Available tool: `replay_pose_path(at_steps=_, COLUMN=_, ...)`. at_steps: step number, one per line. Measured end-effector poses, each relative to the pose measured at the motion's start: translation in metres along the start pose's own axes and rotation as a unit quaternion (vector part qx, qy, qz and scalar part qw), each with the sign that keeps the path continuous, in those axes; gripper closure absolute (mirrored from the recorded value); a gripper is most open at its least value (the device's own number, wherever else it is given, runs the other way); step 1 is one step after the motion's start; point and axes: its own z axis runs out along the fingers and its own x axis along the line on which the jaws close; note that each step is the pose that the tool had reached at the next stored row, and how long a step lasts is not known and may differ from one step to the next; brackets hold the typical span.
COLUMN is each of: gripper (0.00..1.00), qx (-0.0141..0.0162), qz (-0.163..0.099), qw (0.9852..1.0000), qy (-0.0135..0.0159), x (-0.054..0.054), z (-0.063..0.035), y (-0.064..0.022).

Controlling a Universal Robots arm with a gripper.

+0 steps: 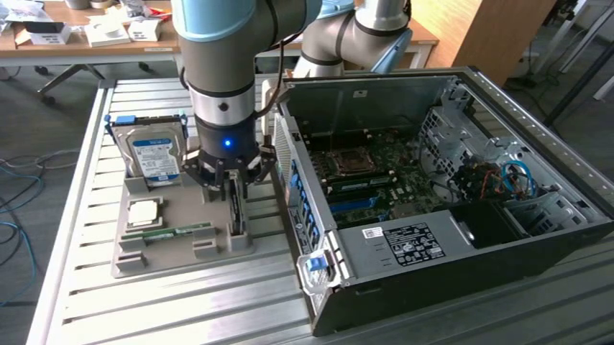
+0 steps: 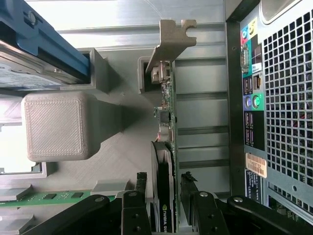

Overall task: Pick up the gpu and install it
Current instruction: 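Pick up the gpu and move the gpu toward the slot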

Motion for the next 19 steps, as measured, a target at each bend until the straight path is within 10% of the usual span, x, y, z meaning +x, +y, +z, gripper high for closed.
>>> replay_pose_path(at_steps=19, gripper=0.58, qx=0.0002, qz=0.001, qw=1.0, qy=0.0038, x=-0.0023, z=0.0001, y=0.0002)
